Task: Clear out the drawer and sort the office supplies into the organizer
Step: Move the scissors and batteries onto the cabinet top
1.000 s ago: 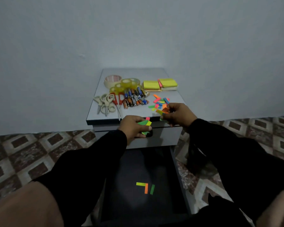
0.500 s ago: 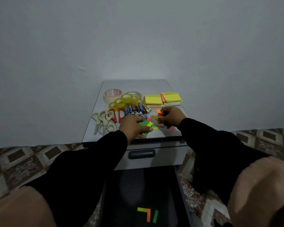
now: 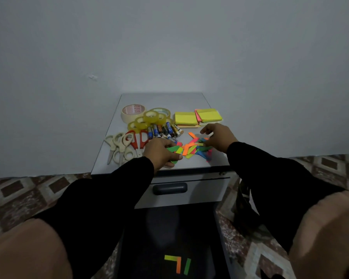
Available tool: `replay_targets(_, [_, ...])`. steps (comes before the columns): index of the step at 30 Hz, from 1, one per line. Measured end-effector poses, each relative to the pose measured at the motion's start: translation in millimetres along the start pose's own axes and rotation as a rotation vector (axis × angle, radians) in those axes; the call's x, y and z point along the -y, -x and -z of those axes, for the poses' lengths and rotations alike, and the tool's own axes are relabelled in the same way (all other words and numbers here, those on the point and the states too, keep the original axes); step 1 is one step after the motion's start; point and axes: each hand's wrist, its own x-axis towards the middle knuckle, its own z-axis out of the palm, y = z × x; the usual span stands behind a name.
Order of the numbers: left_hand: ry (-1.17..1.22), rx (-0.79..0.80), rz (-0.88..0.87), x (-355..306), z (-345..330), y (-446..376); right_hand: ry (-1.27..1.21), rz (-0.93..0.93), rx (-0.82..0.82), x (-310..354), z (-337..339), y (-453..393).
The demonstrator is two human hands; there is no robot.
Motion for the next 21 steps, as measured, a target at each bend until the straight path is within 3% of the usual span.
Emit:
replay_targets(4, [-0.042,-0.002,-0.005,-7.6,-14.1,-18.7,0.014,0.018,-0.064,-15.5,7.1,6.2])
replay_targets(21, [-0.388,-0.059,-0.166,-35.4,-54.6,-55.8,0.071,0.128,-0.052,-38.5,20.7,36.2])
